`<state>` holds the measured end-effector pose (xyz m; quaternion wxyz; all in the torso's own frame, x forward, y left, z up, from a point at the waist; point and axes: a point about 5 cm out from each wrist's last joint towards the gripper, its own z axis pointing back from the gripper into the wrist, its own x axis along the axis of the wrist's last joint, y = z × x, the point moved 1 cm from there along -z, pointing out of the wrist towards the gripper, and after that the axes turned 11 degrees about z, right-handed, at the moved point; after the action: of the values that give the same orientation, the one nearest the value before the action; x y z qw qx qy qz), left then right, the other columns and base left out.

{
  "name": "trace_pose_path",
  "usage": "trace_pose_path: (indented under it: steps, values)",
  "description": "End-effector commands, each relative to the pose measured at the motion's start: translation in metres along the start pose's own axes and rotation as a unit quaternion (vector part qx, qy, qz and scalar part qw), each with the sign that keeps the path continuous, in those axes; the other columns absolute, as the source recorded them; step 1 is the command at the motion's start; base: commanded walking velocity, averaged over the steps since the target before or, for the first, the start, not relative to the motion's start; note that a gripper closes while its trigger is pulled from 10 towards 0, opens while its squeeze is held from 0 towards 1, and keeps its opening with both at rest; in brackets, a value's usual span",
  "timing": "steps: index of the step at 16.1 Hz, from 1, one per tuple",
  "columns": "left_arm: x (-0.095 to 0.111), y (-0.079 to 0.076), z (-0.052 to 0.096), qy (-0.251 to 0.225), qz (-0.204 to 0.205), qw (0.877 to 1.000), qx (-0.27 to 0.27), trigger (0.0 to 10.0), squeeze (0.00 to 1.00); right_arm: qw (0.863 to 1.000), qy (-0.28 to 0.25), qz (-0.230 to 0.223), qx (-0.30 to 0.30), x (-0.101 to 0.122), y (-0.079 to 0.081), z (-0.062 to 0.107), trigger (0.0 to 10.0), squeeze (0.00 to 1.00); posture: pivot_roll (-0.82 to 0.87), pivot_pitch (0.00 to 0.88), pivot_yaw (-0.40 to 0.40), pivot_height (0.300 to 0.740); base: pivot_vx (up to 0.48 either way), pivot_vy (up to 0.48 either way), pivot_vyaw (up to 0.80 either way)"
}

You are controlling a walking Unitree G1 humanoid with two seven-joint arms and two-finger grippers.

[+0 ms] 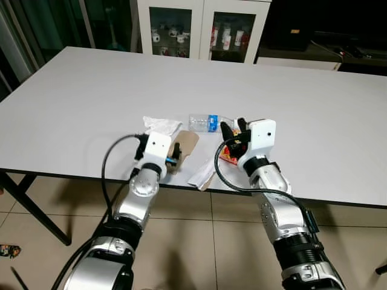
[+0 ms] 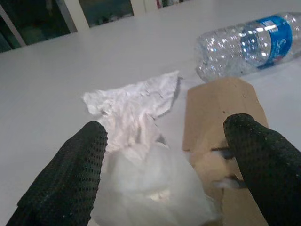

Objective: Picking trash to rubbish bin

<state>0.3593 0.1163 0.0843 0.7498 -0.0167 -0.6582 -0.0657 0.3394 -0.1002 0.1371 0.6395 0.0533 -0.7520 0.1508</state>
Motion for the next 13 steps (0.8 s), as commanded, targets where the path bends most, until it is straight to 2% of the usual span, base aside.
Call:
trace_pose_path:
  steps: [1,3,8,10,11,12,13]
  values:
    - [0.004,-0.003,-0.004,-0.001,0.001,1.000,0.009,10.0,0.00,1.000,-0.002,0.000,-0.002,0.002,-0.003,0.002,10.0,0.00,-0.01,0.021,-0.058,0.740,0.000,0.000,0.00]
    - [0.001,-0.005,-0.005,0.007,-0.002,1.000,0.012,10.0,0.00,1.000,-0.002,0.000,-0.002,0.002,-0.004,0.002,10.0,0.00,-0.02,0.023,-0.061,0.740,0.000,0.000,0.00]
    - [-0.005,0.005,-0.007,0.045,-0.010,0.996,0.082,10.0,0.00,1.000,0.001,0.002,-0.003,0.001,-0.005,0.004,10.0,0.00,-0.02,0.027,-0.064,0.740,0.000,0.000,0.00]
    - [-0.008,0.004,-0.007,0.050,-0.008,0.995,0.084,10.0,0.00,1.000,0.001,0.001,-0.002,0.002,-0.004,0.004,10.0,0.00,-0.02,0.027,-0.064,0.740,0.000,0.000,0.00]
    - [-0.010,0.003,-0.006,0.056,-0.007,0.995,0.081,3.1,0.00,1.000,0.001,0.001,-0.001,0.001,-0.004,0.004,10.0,0.00,-0.02,0.029,-0.063,0.740,0.000,0.000,0.00]
    - [-0.011,0.001,-0.006,0.061,-0.006,0.995,0.077,0.0,0.00,1.000,0.002,0.001,-0.002,0.001,-0.004,0.004,10.0,0.00,-0.02,0.028,-0.063,0.740,0.000,0.000,0.00]
    - [-0.011,0.000,-0.006,0.062,-0.006,0.995,0.077,0.0,0.00,1.000,0.002,0.001,-0.002,0.001,-0.004,0.004,10.0,0.00,-0.02,0.028,-0.063,0.740,0.000,0.000,0.00]
